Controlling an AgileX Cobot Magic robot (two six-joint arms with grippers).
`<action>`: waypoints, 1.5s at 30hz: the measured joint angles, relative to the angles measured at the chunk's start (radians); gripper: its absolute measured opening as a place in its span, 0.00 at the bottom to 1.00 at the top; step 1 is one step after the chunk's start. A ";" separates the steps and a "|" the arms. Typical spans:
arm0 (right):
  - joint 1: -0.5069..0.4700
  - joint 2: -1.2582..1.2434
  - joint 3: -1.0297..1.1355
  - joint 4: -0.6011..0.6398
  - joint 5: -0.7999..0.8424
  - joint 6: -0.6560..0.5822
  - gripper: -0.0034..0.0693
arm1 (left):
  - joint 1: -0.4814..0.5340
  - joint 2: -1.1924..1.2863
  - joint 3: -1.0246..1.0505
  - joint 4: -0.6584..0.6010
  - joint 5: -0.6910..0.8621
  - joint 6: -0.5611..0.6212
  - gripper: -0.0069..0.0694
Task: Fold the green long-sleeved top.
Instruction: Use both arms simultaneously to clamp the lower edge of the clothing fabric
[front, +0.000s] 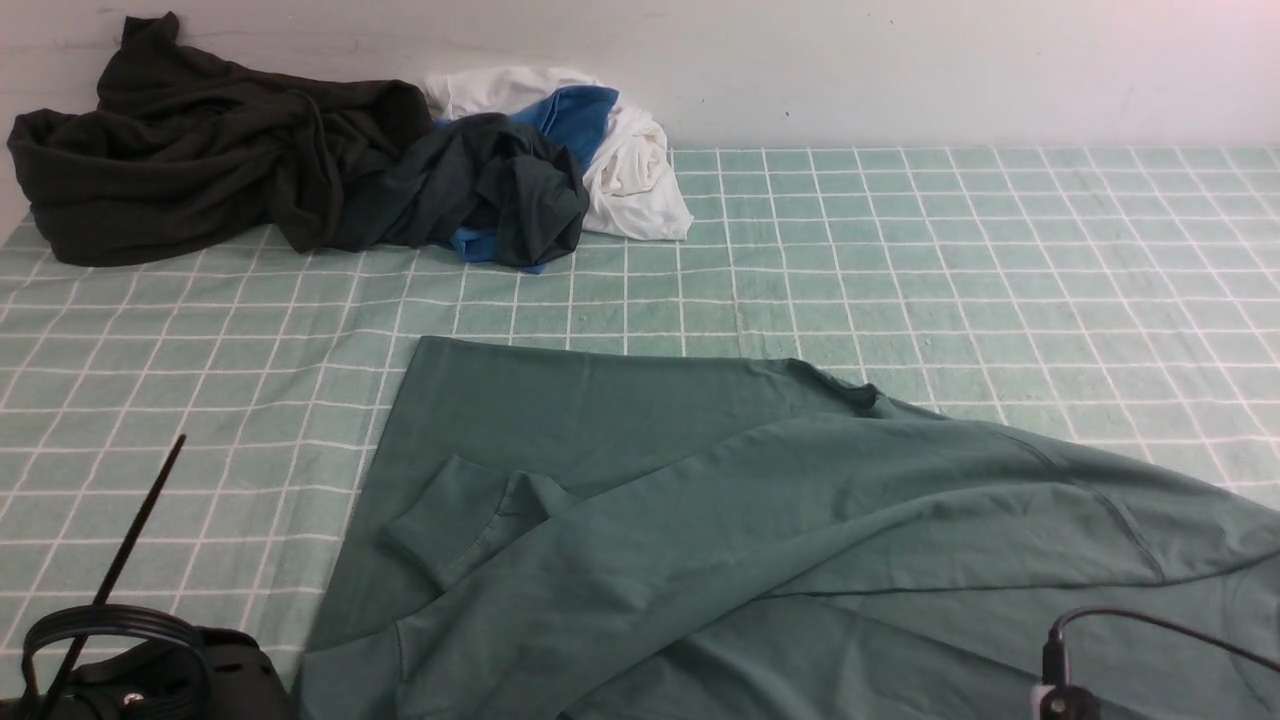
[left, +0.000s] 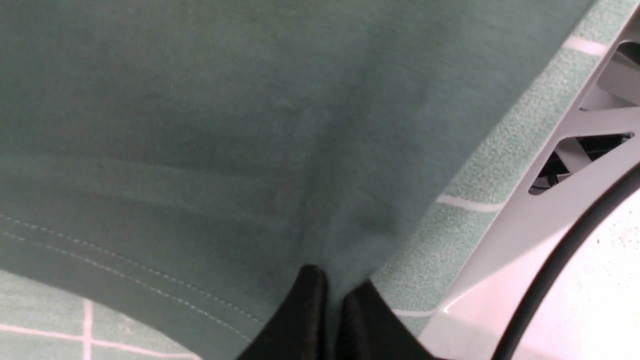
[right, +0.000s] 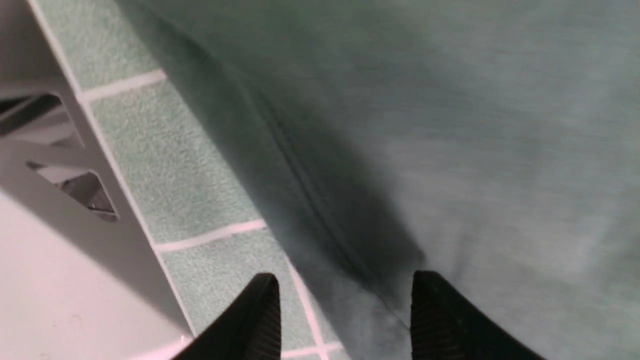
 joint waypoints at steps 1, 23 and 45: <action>0.001 0.004 0.025 -0.001 -0.031 -0.014 0.51 | 0.000 0.000 0.000 0.000 -0.004 0.000 0.10; 0.009 -0.079 0.118 -0.177 -0.179 0.147 0.47 | 0.000 0.000 0.000 -0.005 -0.031 -0.006 0.10; 0.002 -0.127 -0.203 -0.354 0.153 0.147 0.07 | 0.043 -0.043 -0.201 0.126 0.101 -0.118 0.10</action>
